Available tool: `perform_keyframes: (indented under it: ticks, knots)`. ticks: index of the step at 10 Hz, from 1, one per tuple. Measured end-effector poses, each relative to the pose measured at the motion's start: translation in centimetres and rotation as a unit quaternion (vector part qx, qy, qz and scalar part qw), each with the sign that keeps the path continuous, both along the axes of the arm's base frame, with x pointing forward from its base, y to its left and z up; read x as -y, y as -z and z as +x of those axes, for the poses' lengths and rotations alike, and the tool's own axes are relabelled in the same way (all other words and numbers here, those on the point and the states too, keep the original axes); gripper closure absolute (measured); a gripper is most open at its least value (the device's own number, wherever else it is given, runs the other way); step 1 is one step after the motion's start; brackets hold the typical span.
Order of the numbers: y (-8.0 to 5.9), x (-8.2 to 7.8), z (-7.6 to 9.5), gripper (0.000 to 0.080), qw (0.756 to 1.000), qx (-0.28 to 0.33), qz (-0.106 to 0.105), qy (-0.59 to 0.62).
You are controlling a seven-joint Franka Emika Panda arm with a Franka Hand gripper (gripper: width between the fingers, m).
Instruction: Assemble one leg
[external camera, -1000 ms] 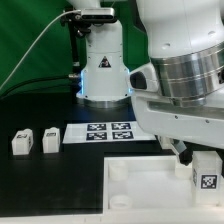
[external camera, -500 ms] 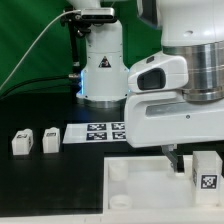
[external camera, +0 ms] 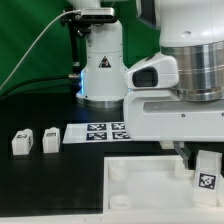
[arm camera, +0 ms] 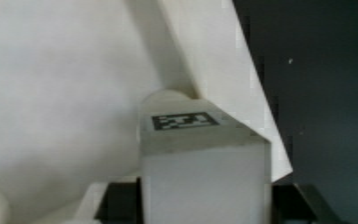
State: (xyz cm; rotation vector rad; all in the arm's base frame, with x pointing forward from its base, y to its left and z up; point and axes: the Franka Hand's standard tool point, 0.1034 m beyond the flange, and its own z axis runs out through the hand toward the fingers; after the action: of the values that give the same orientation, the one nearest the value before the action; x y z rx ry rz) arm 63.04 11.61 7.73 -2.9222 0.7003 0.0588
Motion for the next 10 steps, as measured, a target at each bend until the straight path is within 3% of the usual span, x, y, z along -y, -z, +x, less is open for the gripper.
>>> perform_keyframes:
  ticks: [2,4,6,8,9,10]
  knots:
    - [0.01,0.05,0.00,0.0492,0.996,-0.012,0.001,0.084]
    - [0.02,0.22,0.04,0.0492,0.974,-0.030,0.009,0.227]
    - [0.14,0.67,0.06,0.0493,0.905,-0.058,0.038,0.421]
    - [0.24,0.75,-0.21,0.0493,0.848,-0.079,0.066,0.519]
    - [0.38,0.61,-0.36,0.0493,0.825,-0.090,0.069,0.553]
    - [0.39,0.50,-0.39,0.0493,0.820,-0.092,0.068,0.560]
